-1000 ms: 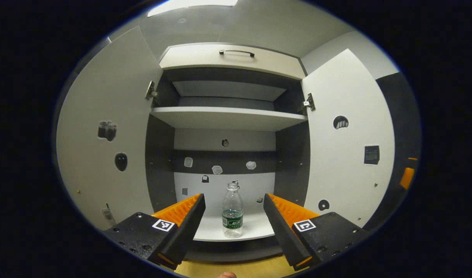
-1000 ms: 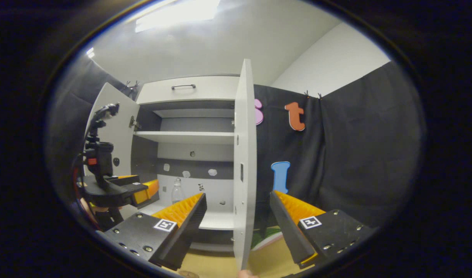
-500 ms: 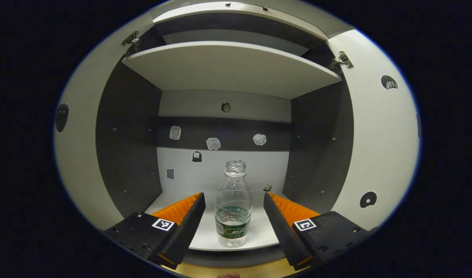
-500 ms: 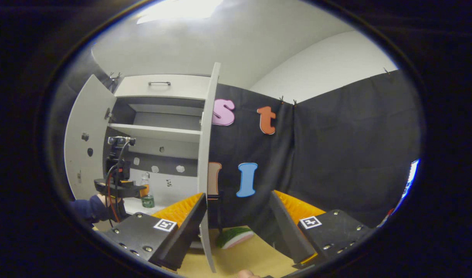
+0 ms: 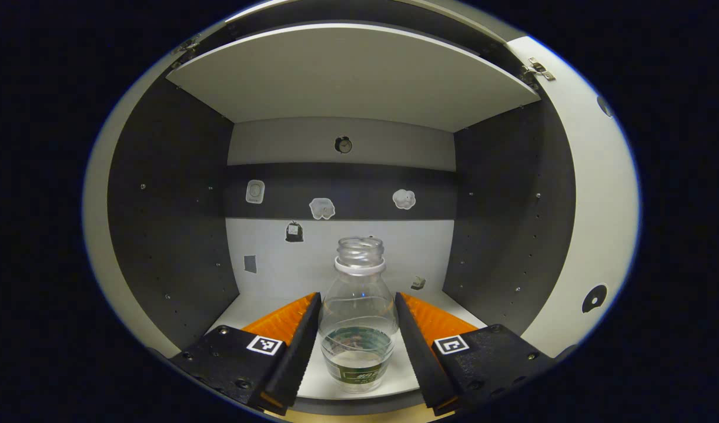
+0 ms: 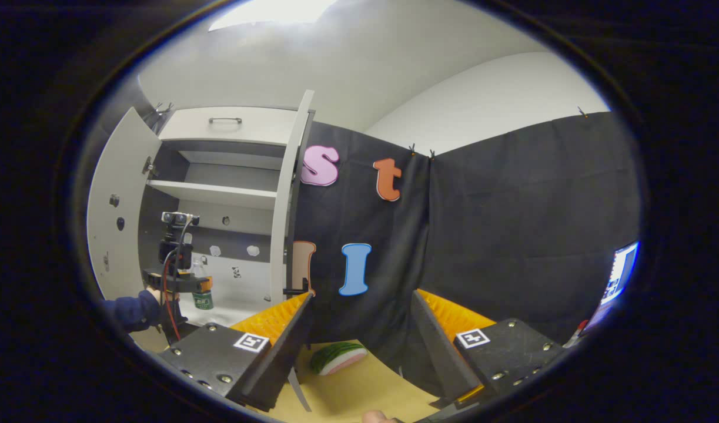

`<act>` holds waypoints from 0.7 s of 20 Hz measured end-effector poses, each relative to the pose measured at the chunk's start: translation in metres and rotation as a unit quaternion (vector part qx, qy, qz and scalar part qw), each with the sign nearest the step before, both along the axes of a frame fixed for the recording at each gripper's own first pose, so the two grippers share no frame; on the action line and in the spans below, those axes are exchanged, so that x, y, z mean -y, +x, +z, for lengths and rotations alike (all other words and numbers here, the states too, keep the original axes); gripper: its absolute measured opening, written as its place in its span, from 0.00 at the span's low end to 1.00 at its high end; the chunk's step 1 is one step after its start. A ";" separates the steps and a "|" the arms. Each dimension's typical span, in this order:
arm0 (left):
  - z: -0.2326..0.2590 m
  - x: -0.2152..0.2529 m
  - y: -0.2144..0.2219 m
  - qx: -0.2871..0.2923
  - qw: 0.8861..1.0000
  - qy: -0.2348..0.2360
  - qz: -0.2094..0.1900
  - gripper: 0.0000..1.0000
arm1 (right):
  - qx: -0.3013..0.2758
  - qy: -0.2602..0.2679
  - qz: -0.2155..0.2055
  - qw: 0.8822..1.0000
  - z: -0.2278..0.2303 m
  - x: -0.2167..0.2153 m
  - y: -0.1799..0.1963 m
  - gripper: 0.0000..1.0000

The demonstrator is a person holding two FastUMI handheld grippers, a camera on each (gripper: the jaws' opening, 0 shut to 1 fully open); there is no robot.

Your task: Grasp the bottle in the cabinet with the left hand and place it on the coaster, then close the right door with the right hand and the left door with the left hand.

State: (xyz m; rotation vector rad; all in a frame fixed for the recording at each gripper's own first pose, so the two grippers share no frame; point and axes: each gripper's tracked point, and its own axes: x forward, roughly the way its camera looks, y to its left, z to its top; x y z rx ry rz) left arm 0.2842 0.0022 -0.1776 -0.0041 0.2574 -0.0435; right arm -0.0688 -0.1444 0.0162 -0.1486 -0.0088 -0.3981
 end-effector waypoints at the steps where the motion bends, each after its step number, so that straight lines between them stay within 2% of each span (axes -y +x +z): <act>1: 0.001 -0.002 0.000 0.001 1.000 -0.001 0.000 0.78 | 0.001 0.000 0.001 1.000 0.001 0.000 0.000 1.00; 7: 0.016 -0.008 -0.031 0.000 1.000 -0.017 -0.015 0.77 | 0.003 0.011 0.019 1.000 -0.002 -0.001 0.008 1.00; 14: 0.039 -0.008 -0.100 0.005 0.998 -0.043 -0.041 0.77 | 0.004 0.018 0.054 0.998 -0.001 -0.008 0.021 0.97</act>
